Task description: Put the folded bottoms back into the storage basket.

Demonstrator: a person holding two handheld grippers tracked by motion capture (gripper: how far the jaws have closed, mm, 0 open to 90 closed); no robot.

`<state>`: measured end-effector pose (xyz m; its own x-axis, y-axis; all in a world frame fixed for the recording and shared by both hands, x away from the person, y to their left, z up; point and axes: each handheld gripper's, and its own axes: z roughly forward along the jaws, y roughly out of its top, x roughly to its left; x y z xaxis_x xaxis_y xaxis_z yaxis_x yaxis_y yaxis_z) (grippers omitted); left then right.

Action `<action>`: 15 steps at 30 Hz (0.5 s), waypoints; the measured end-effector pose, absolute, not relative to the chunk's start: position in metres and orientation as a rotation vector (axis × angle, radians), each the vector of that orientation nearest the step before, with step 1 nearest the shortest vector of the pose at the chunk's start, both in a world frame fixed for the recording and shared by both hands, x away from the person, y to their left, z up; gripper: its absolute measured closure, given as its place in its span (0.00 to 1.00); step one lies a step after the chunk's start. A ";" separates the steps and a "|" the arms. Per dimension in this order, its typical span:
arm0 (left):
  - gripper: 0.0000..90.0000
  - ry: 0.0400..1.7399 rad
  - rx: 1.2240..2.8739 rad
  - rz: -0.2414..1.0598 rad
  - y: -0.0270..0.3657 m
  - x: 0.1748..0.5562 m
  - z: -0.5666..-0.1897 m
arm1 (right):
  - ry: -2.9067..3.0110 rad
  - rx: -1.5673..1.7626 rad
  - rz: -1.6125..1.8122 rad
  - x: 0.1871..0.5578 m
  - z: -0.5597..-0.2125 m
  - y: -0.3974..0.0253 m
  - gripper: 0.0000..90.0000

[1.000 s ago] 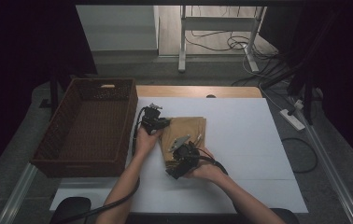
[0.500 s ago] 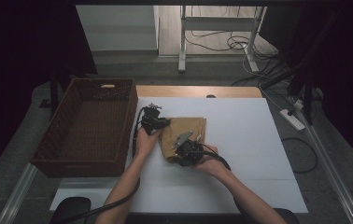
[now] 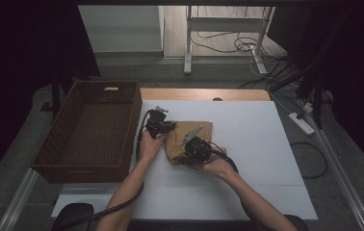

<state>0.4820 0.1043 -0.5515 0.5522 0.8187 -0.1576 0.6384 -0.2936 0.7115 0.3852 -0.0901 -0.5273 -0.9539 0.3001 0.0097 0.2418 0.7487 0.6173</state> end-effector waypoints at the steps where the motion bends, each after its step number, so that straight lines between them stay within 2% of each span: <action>1: 0.86 1.163 2.038 0.309 0.103 0.482 -0.550 | 2.850 0.445 0.998 0.385 -0.526 -0.091 0.82; 15: 0.87 1.079 2.016 0.324 0.101 0.480 -0.511 | 2.830 0.372 1.136 0.382 -0.494 -0.095 0.83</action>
<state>0.4795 0.1015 -0.5105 0.6015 0.7864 -0.1407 0.5789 -0.3076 0.7552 0.3815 -0.0947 -0.4939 -0.9682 0.2489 0.0251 0.1972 0.6976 0.6888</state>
